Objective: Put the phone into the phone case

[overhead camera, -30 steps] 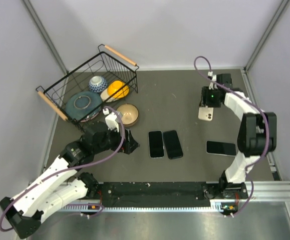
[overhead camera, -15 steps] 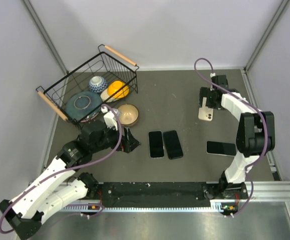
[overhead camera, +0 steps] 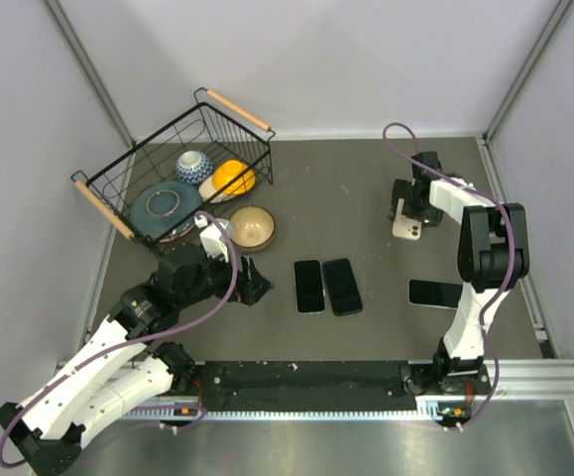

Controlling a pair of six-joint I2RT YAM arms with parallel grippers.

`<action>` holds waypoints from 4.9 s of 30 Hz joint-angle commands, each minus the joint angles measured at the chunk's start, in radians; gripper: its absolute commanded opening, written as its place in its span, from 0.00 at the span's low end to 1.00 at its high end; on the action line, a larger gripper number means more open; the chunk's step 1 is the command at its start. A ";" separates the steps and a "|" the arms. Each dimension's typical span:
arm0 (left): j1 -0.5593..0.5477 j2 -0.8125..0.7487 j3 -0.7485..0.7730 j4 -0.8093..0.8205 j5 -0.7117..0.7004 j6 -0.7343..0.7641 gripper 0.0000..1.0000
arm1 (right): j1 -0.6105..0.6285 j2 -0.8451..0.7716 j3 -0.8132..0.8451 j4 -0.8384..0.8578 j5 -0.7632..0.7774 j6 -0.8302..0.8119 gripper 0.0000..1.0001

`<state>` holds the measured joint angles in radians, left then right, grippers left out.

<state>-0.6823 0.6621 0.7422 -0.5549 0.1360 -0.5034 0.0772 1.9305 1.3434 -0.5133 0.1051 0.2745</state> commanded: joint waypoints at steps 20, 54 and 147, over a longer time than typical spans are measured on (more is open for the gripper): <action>0.070 0.238 0.170 0.069 0.215 0.019 0.91 | 0.085 -0.257 -0.260 0.200 -0.160 -0.139 0.54; 0.217 0.979 0.654 0.361 0.953 -0.109 0.44 | 0.610 -1.065 -0.802 0.717 -0.341 -0.376 0.45; -0.290 0.122 0.094 0.061 -0.602 0.178 0.99 | -0.085 -0.857 -0.635 -0.493 0.186 1.157 0.95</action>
<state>-0.9760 0.7898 0.8150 -0.4591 -0.4114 -0.2478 0.0719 1.0298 0.7048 -0.9833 0.3214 1.3403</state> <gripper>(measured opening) 0.987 0.957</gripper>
